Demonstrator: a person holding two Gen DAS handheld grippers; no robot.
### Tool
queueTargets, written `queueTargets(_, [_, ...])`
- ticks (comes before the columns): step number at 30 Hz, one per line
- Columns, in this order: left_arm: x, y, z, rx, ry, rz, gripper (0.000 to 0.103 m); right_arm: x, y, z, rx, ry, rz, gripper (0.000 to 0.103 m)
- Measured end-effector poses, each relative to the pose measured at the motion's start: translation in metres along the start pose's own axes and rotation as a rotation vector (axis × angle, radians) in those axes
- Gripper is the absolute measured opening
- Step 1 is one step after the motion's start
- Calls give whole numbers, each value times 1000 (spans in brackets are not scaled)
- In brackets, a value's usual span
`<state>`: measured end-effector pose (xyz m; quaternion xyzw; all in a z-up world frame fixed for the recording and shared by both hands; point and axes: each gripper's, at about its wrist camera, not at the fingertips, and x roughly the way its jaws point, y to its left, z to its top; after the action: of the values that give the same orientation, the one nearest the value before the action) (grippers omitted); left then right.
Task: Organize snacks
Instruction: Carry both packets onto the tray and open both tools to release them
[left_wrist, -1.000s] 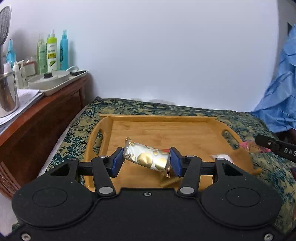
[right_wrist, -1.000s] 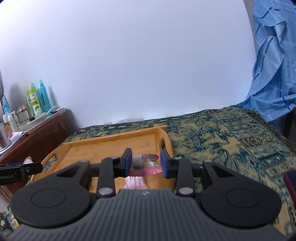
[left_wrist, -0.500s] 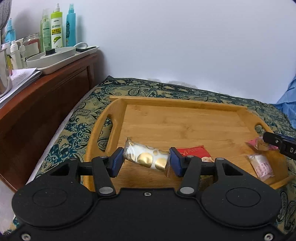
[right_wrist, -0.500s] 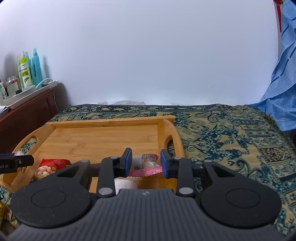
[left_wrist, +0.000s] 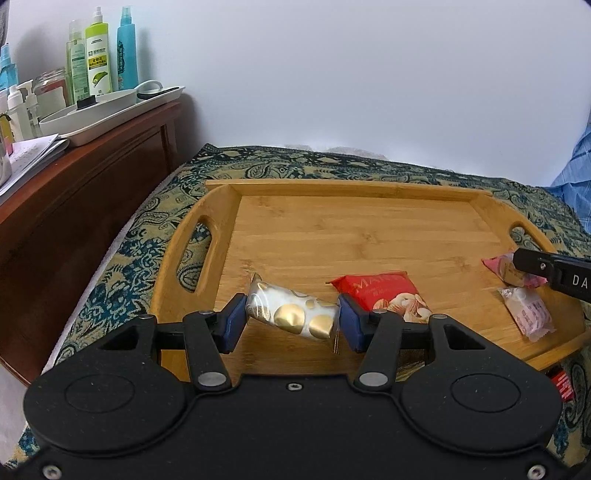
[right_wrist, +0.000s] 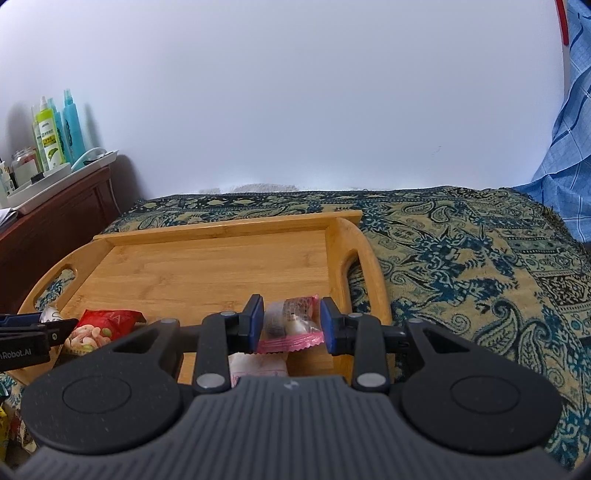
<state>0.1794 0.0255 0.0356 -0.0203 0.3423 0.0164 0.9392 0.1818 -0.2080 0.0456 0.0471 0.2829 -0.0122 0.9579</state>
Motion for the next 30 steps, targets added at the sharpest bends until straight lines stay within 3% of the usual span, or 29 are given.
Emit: queueTargets(30, [8,-2,-5,11,35,4,52,2,-4,-1,39,13,14,40])
